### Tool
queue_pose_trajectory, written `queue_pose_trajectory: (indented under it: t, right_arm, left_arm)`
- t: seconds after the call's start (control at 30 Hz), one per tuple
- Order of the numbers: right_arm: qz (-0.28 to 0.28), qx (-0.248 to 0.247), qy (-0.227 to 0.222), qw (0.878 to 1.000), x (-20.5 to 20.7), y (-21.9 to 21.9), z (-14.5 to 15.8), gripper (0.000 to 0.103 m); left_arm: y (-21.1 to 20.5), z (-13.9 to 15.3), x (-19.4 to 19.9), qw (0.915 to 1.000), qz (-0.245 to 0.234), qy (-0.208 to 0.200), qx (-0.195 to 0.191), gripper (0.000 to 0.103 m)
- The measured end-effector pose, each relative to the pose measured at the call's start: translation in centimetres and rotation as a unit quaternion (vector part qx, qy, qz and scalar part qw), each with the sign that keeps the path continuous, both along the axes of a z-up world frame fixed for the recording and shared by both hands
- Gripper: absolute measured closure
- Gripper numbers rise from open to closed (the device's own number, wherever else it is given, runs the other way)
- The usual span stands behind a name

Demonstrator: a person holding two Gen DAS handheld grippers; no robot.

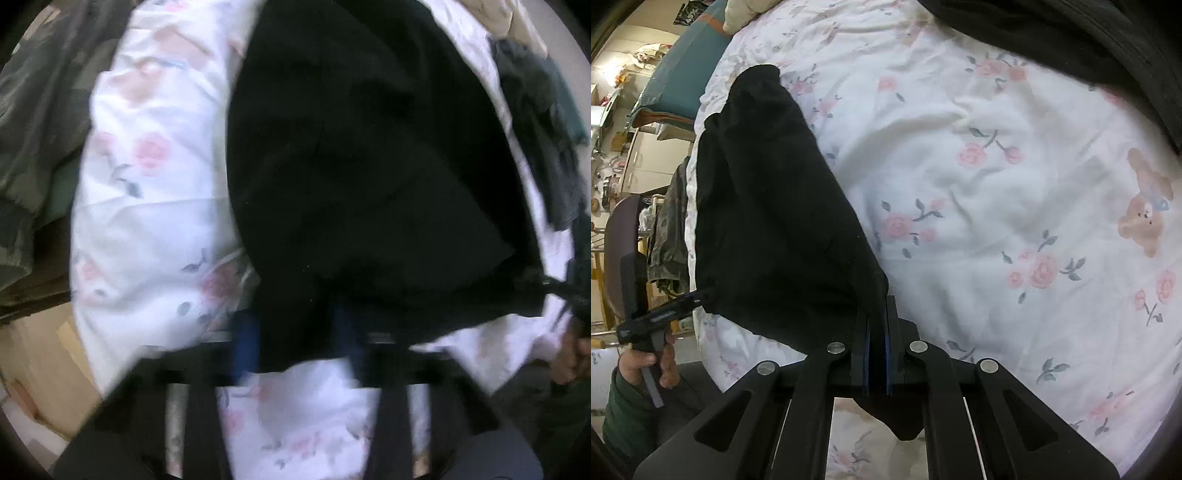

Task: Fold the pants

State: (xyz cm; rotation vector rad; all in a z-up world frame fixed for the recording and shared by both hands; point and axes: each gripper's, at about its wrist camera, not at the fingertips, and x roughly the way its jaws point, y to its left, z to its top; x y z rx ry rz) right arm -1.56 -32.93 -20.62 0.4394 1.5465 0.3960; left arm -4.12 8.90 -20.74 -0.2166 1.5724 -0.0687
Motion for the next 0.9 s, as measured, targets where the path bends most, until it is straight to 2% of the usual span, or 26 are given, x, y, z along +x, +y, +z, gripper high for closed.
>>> queue_pose_trajectory:
  t: [0.03,0.13,0.2,0.3,0.47,0.57,0.6,0.63,0.67,0.7,0.73,0.77,0.83,0.9]
  right_arm:
    - [0.002,-0.001,0.002,1.000,-0.1,0.0,-0.2,0.098]
    - [0.013,-0.006,-0.001,1.000,-0.5,0.6,0.0,0.098]
    - [0.012,-0.003,-0.006,1.000,-1.1,0.5,0.9,0.098]
    - [0.007,0.008,0.008,1.000,-2.7,0.4,2.1,0.098]
    - [0.019,0.006,0.036,0.999,-6.1,-0.5,3.6,0.098]
    - [0.040,-0.008,0.065,0.997,-7.6,-0.1,3.1,0.096]
    - [0.047,-0.033,0.076,0.995,-7.9,0.2,2.3,0.092]
    - [0.048,-0.056,0.083,0.994,-7.8,0.3,1.8,0.080]
    - [0.047,-0.085,0.095,0.991,-7.7,0.2,1.0,0.060]
    - [0.039,-0.101,0.109,0.988,-7.6,-0.2,0.4,0.056]
    - [0.028,-0.099,0.115,0.988,-7.3,-0.7,0.4,0.055]
    - [0.016,-0.091,0.113,0.989,-6.9,-1.1,0.9,0.054]
    - [0.001,-0.068,0.082,0.994,-5.6,-1.8,2.9,0.049]
    - [-0.005,-0.036,0.032,0.999,-3.3,-1.7,5.5,0.041]
  left_arm:
    - [-0.3,0.0,0.0,0.9999,-0.004,-0.009,0.009,0.098]
    - [-1.2,0.9,-0.2,0.9990,-0.017,-0.024,0.033,0.101]
    - [-1.4,2.1,-0.7,0.9991,-0.017,-0.026,0.029,0.101]
    - [-1.6,4.0,-1.9,0.9989,-0.029,-0.028,0.024,0.101]
    - [-1.5,6.8,-6.4,0.9987,-0.045,-0.009,-0.019,0.101]
    - [-1.2,6.2,-8.5,0.9985,-0.050,0.014,-0.015,0.098]
    - [-1.2,5.5,-8.7,0.9983,-0.050,0.029,-0.008,0.097]
    - [-1.3,4.8,-8.6,0.9981,-0.049,0.038,0.008,0.096]
    - [-1.4,4.3,-8.3,0.9975,-0.048,0.044,0.028,0.092]
    - [-1.1,4.0,-8.2,0.9968,-0.045,0.050,0.042,0.084]
    - [-0.6,4.1,-7.9,0.9961,-0.033,0.057,0.059,0.064]
    - [-0.1,4.8,-7.6,0.9967,-0.018,0.052,0.060,0.053]
    - [1.4,6.8,-6.5,0.9996,0.019,0.016,0.011,0.052]
    - [3.0,8.6,-4.1,0.9970,0.061,-0.028,-0.037,0.051]
